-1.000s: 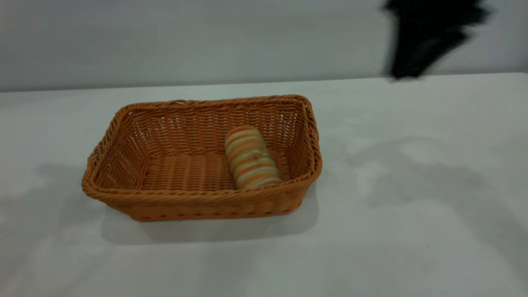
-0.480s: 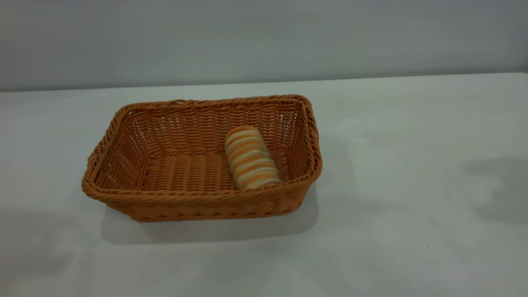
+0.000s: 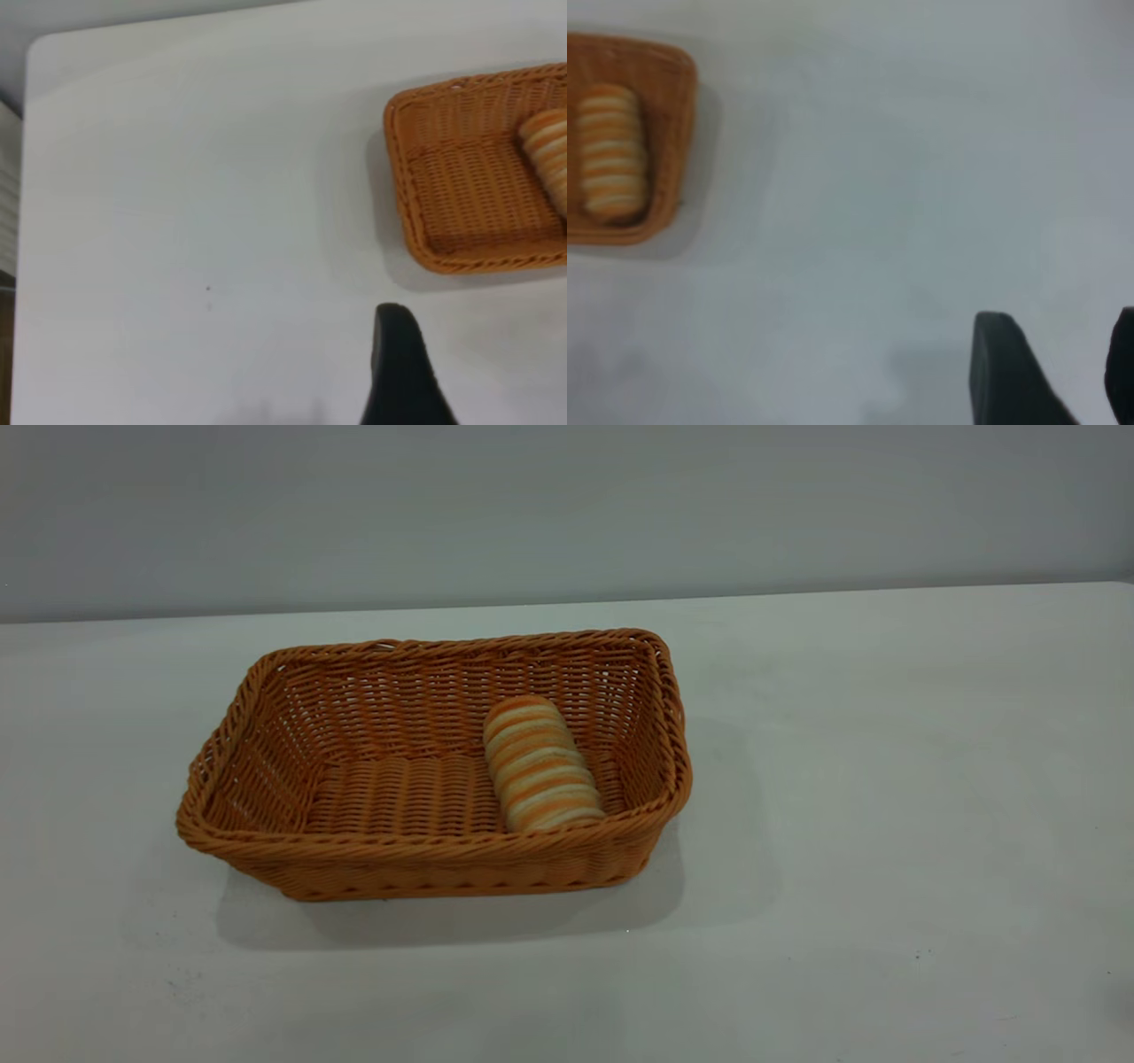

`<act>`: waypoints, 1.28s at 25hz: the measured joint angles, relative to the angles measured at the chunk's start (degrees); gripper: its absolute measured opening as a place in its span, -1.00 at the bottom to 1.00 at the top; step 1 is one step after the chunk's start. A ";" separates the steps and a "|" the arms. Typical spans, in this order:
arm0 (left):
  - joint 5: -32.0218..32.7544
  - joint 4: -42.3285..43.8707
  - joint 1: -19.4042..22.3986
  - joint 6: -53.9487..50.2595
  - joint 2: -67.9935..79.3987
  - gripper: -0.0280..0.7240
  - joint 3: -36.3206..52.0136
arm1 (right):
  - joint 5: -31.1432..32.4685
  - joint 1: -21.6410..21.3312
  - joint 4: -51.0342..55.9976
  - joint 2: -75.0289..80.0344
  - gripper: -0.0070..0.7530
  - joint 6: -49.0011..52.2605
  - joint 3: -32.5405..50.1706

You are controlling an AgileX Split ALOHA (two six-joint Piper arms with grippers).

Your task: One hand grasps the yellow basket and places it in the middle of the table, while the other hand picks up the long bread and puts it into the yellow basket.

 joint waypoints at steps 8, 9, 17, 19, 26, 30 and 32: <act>0.00 3.09 0.00 -2.49 -17.56 0.43 14.25 | 0.00 0.00 4.04 -17.30 -0.13 -0.20 12.38; 0.00 3.14 0.00 -2.72 -19.68 0.43 16.30 | 0.00 0.00 4.33 -19.79 -0.13 -0.26 14.39; -0.25 3.52 0.00 -2.86 -39.99 0.43 35.08 | 0.00 0.00 6.10 -41.00 -0.13 -3.12 28.07; -0.25 3.56 0.00 -2.86 -43.73 0.43 37.74 | 0.00 0.00 6.16 -45.31 -0.13 -4.04 30.21; -0.32 1.43 0.00 -2.86 -47.29 0.43 39.71 | 0.00 0.66 6.17 -55.62 -0.13 -7.87 37.46; -1.99 -0.20 0.00 -1.24 -47.29 0.43 40.98 | -0.46 1.14 5.68 -57.36 -0.13 -10.55 44.26; -2.07 -0.24 0.00 -0.66 -47.29 0.43 41.56 | -2.25 1.14 5.12 -57.43 -0.13 -10.66 47.76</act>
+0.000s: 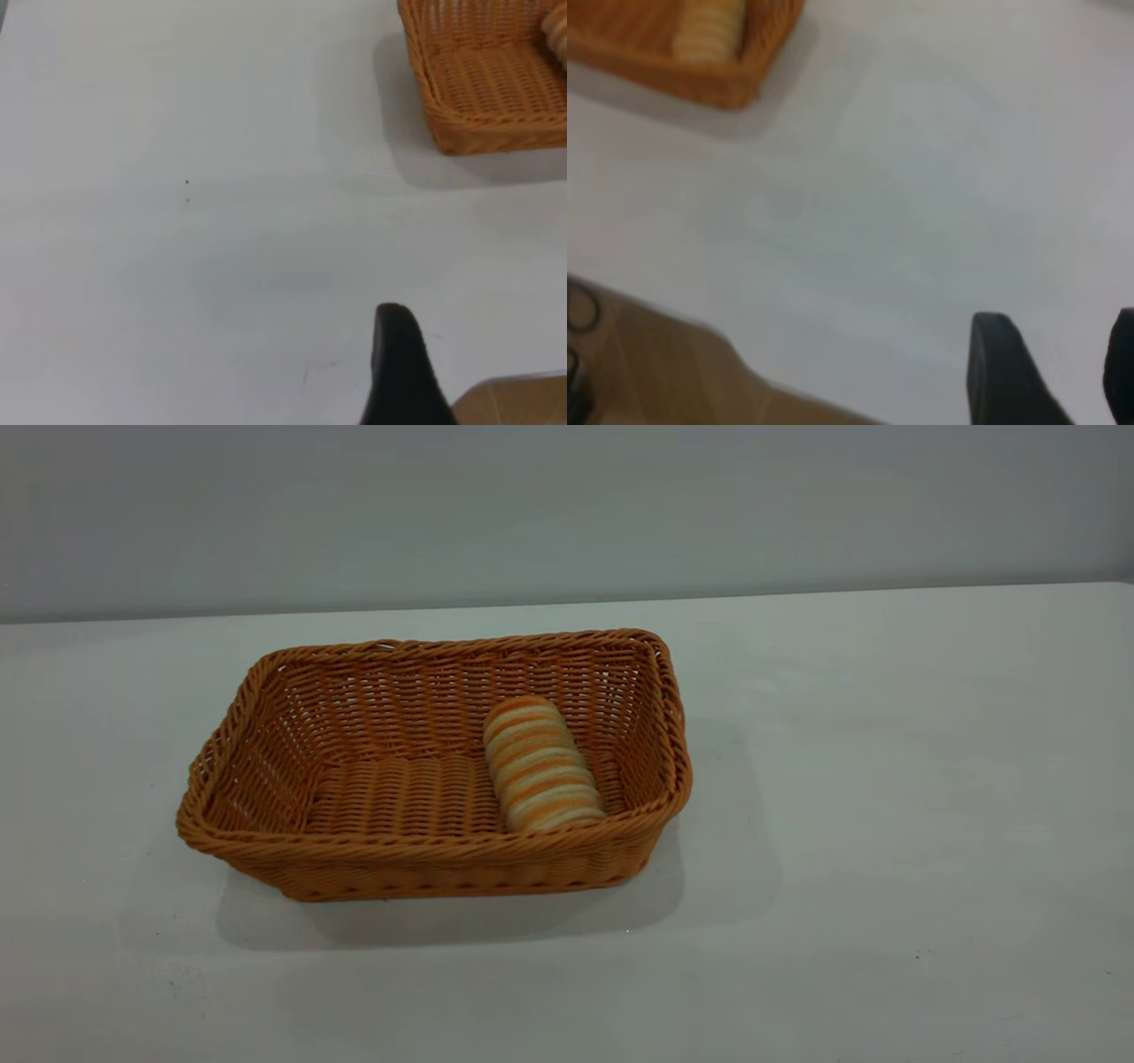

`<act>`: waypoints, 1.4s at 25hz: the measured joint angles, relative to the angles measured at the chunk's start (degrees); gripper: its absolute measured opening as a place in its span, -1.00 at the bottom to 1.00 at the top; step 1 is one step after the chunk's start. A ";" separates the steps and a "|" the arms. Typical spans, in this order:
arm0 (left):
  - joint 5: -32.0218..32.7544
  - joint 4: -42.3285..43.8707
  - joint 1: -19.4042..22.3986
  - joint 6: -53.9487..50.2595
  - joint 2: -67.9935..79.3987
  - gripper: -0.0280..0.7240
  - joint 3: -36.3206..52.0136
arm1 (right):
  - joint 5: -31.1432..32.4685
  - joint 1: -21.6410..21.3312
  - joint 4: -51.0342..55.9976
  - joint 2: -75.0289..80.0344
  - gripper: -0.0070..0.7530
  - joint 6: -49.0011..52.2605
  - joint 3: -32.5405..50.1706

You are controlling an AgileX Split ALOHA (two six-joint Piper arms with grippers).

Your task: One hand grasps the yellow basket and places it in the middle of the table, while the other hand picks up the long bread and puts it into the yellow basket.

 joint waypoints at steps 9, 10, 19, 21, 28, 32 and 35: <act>0.98 -0.02 0.00 0.31 0.00 0.43 -0.01 | -1.85 0.00 -3.54 -0.02 -0.13 0.17 1.99; 1.00 -0.02 0.00 0.31 0.00 0.43 -0.01 | -1.85 0.00 -3.56 -0.02 -0.13 0.17 1.99; 1.00 -0.07 0.00 0.31 0.00 0.43 0.36 | -1.85 0.00 -3.56 -0.02 -0.13 0.17 1.99; 1.00 -0.07 0.00 0.31 0.00 0.43 0.43 | -1.85 0.00 -3.56 -0.67 -0.13 0.17 1.99; 1.00 -0.09 5.22 0.31 0.00 0.43 0.43 | -1.85 0.00 -3.56 -2.63 -0.13 0.17 1.99; 1.00 -0.09 5.88 0.31 0.00 0.43 0.43 | -1.85 0.00 -3.56 -2.63 -0.13 0.17 1.99; 1.00 -0.09 5.88 0.31 0.00 0.43 0.43 | -1.85 0.00 -3.56 -2.74 -0.13 0.17 1.99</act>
